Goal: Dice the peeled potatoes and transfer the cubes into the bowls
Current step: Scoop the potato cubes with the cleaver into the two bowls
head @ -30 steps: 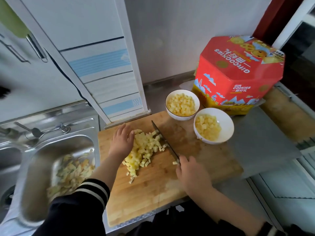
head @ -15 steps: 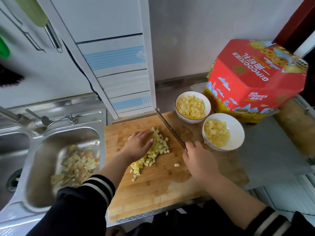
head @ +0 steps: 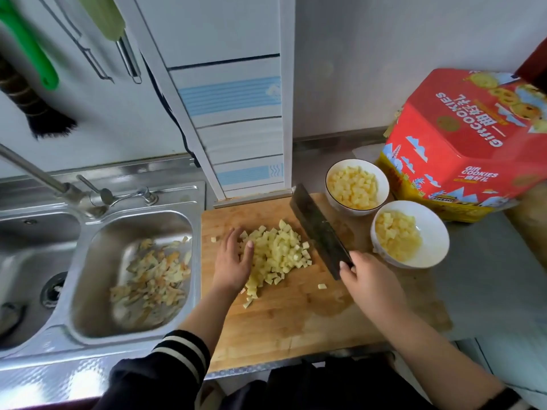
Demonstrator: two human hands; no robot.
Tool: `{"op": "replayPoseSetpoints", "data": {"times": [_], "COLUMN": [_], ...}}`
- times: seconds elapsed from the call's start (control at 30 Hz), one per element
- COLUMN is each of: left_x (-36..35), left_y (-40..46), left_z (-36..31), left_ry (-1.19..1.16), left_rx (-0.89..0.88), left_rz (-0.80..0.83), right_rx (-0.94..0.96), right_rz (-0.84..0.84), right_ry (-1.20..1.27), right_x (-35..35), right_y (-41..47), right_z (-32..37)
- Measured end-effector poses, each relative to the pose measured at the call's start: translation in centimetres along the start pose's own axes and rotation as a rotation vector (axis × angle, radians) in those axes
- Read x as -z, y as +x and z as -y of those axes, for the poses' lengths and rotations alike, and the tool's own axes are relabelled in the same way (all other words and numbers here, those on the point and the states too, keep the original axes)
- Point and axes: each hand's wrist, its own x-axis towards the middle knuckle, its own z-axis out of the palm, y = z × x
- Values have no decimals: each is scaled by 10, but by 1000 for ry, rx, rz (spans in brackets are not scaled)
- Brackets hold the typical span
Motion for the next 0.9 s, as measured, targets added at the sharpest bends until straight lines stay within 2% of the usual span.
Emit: {"op": "replayPoseSetpoints", "data": {"times": [0.13, 0.3, 0.33, 0.4, 0.47, 0.5, 0.53, 0.6, 0.73, 0.9], "left_x": [-11, -15, -14, -8, 0, 3, 5, 4, -7, -15], "left_y": [-9, -8, -8, -3, 8, 14, 18, 21, 9, -8], "left_z": [-7, -3, -3, -4, -1, 1, 4, 10, 6, -8], "left_ry": [-36, 19, 53, 148, 191, 193, 195, 211, 178, -125], "left_rx": [2, -38, -54, -58, 70, 159, 221, 235, 78, 42], "left_rz": [35, 31, 6, -147, -288, -291, -260, -190, -120, -29], "right_rx": [-62, -219, -241, -257, -276, -295, -317, -357, -424, -548], "right_rz": [-15, 77, 90, 95, 124, 149, 175, 213, 225, 189], "right_ry": [168, 395, 440, 517, 592, 631, 662, 708, 820, 868], "right_x": [7, 0, -4, -12, -20, -24, -28, -35, -43, -51], "right_y": [-19, -38, -42, -49, -54, -56, -58, -64, -82, -93], "right_z": [-25, -46, -47, -44, -41, -41, -40, -39, -39, -43]}}
